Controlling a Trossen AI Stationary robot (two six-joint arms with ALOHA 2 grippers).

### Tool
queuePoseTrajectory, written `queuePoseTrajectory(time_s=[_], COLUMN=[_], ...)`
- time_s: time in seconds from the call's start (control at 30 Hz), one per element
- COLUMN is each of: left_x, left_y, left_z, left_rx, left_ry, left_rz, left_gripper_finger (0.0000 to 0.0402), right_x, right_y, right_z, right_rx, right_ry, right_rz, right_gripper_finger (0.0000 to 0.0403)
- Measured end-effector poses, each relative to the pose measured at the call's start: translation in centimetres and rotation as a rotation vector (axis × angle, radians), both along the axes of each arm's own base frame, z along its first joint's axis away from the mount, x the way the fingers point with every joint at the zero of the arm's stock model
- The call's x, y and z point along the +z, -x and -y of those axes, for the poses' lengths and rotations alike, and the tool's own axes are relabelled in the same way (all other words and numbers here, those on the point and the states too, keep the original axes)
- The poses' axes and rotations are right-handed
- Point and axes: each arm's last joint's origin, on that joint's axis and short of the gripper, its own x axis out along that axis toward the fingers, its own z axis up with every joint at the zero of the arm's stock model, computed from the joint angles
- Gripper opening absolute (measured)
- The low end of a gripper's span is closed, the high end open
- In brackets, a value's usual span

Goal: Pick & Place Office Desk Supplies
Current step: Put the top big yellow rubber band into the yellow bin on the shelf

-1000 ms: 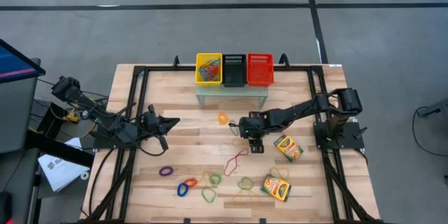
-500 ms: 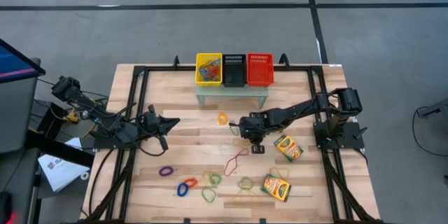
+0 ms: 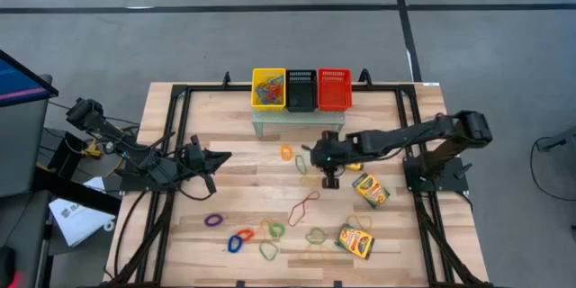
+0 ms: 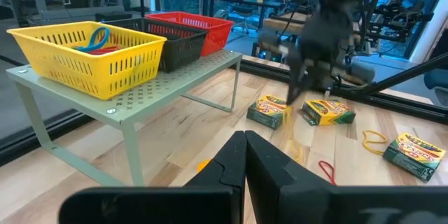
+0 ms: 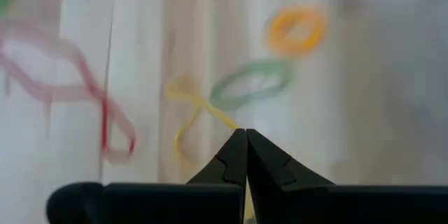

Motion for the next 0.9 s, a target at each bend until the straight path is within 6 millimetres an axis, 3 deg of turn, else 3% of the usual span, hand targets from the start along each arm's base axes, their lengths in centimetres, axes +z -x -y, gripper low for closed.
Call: queuePoseTrajectory(time_s=[0.27, 0.47, 0.7, 0.9], left_x=[0.0, 0.1, 0.1, 0.0], left_y=[0.0, 0.0, 0.0, -0.1], left_z=[0.1, 0.1, 0.1, 0.1], left_rx=[-0.018, -0.021, -0.025, -0.041], left_ry=[0.011, 0.012, 0.012, 0.014], left_rz=[0.005, 0.007, 0.006, 0.004], left_gripper_finger=[0.0, 0.0, 0.0, 0.0], right_x=[4.9, 9.3, 14.7, 17.3], right_y=[0.7, 0.1, -2.2, -4.9], right_z=[-0.2, 0.1, 0.9, 4.0], right_rx=[0.023, 0.012, 0.042, -0.035], right_ry=[0.066, 0.181, 0.301, 0.408], right_rz=[0.154, 0.275, 0.399, 0.428], right_gripper_finger=[0.0, 0.0, 0.0, 0.0])
